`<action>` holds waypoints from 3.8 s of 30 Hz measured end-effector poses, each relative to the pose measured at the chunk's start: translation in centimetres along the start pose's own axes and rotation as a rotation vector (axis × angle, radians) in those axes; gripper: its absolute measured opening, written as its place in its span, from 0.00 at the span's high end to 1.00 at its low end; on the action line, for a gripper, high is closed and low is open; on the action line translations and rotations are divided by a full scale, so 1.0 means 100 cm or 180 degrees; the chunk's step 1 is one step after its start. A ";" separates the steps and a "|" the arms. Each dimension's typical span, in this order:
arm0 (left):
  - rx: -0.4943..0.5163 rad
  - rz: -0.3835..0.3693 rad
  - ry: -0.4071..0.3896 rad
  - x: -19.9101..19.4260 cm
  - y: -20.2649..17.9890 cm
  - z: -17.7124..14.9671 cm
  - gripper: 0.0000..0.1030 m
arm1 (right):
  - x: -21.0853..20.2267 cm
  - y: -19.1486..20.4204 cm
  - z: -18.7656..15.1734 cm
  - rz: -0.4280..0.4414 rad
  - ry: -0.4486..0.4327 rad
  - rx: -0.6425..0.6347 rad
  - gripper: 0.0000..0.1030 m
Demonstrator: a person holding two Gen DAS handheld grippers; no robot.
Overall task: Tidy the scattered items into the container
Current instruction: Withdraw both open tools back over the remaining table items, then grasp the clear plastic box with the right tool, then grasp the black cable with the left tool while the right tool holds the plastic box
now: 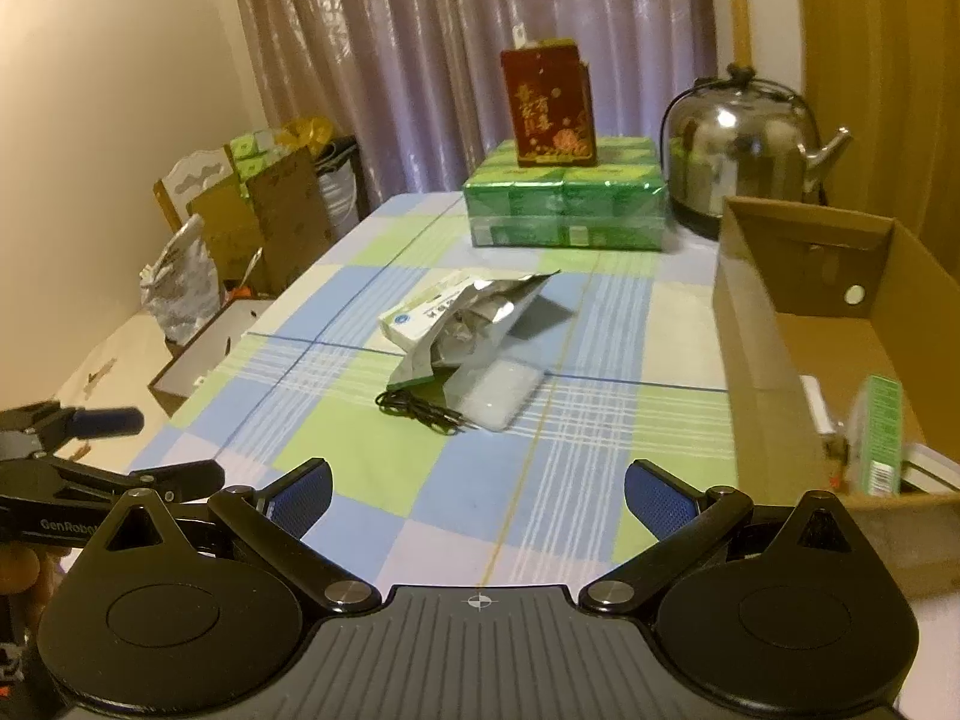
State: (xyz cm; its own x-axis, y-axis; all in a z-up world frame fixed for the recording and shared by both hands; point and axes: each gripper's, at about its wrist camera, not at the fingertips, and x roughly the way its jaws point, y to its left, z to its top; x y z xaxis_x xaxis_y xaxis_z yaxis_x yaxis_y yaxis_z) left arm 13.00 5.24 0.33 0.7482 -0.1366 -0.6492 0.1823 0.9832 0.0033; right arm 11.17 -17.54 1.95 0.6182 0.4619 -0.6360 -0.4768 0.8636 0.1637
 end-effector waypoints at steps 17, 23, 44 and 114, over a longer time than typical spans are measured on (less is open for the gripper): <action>0.0128 -0.0139 0.0270 0.109 0.015 0.010 0.01 | 0.135 -0.025 0.035 0.0021 0.0250 -0.0114 0.02; 0.0071 -0.0140 0.0292 0.131 0.021 0.008 0.01 | 0.178 -0.026 0.046 0.0014 0.0268 -0.0114 0.11; -0.0169 -0.0165 0.0295 0.150 0.030 -0.002 0.01 | 0.216 -0.026 0.038 0.0161 0.0633 -0.0505 0.46; 0.0228 -0.0469 0.0276 0.014 -0.093 -0.009 0.89 | -0.020 -0.026 -0.035 -0.0253 -0.0023 0.0137 0.47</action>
State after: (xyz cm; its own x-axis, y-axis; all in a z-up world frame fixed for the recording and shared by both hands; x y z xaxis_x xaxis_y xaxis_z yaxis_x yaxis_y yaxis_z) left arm 11.73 -3.94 -1.28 0.6527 -0.2646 -0.7099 0.3332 0.9418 -0.0446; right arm 8.93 -21.43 0.14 0.6578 0.3927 -0.6428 -0.3988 0.9055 0.1451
